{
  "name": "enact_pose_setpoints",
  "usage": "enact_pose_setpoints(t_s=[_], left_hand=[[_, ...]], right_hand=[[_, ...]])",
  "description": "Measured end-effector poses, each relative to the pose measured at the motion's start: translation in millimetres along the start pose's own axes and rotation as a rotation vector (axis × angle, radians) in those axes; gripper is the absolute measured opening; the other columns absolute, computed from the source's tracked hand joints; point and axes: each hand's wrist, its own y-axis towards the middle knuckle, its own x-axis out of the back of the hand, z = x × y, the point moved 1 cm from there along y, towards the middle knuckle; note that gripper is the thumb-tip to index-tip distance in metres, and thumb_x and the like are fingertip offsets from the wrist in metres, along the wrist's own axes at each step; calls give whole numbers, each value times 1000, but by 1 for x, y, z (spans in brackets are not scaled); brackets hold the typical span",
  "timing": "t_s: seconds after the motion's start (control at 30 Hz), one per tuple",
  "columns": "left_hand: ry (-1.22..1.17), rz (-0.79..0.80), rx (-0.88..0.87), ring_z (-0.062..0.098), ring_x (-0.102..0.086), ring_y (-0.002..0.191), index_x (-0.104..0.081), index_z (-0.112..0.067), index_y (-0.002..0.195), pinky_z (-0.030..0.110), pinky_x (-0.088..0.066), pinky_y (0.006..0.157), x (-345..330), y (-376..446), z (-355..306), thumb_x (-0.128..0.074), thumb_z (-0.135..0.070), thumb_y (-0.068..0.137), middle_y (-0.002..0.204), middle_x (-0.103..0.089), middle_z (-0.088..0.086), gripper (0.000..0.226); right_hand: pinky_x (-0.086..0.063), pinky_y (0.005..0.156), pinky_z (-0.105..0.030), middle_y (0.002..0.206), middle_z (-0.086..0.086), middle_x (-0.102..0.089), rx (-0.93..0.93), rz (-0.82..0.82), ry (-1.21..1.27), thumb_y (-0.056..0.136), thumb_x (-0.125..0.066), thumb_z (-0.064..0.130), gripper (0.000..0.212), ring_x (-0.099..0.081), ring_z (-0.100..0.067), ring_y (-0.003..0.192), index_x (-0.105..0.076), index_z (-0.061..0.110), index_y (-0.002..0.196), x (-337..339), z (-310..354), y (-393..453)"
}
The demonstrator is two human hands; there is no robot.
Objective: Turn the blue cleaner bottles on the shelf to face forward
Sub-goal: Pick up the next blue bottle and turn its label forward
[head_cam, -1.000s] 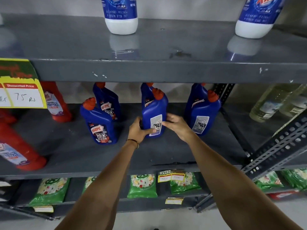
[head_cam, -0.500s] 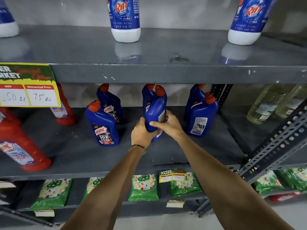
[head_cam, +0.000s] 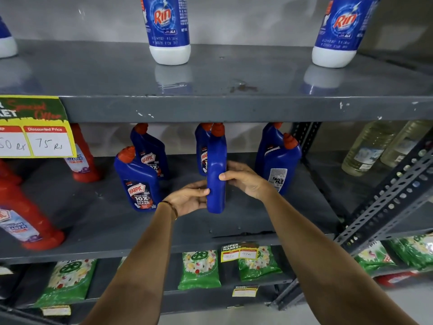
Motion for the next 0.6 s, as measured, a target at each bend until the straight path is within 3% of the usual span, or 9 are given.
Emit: enact_pose_setpoints(t_s=[0.1,0.2,0.27,0.47,0.6], left_hand=[[18,-15,12,22,-67,98,-55,-10,119,41,-51,93,0,1,2,-84,-18,55,103,-72,5,71],[31,-97,-4,18,-69,91,-58,-11,112,36,-58,82,-3,6,2,-69,-6,70,96,-74,2,44],[29,-196,-30,16,-70,87,-58,-13,107,32,-59,74,-6,11,2,-68,-2,72,93,-74,0,37],[227,-662,-155,25,-65,96,-48,-4,109,38,-54,83,-12,24,9,-88,-10,47,111,-65,14,74],[467,-971,-191,11,-59,79,-45,-18,95,24,-46,64,-23,25,15,-92,-29,32,89,-60,-7,79]], right_hand=[[-44,100,-39,108,-8,-63,-5,52,82,73,-62,9,40,-59,-23,104,-59,10,112,1,0,-1],[-46,96,-36,110,-10,-61,-10,60,183,79,-58,6,42,-57,-23,104,-54,7,121,3,-1,-1],[-48,94,-33,114,-11,-59,0,26,230,85,-53,5,42,-56,-23,106,-50,4,127,5,-2,-1],[-47,98,-30,120,-7,-58,46,-85,239,92,-46,5,39,-55,-18,113,-46,6,131,9,-7,3],[-48,95,-28,128,-6,-55,46,-155,200,93,-46,7,39,-54,-16,116,-47,13,131,9,-17,6]])
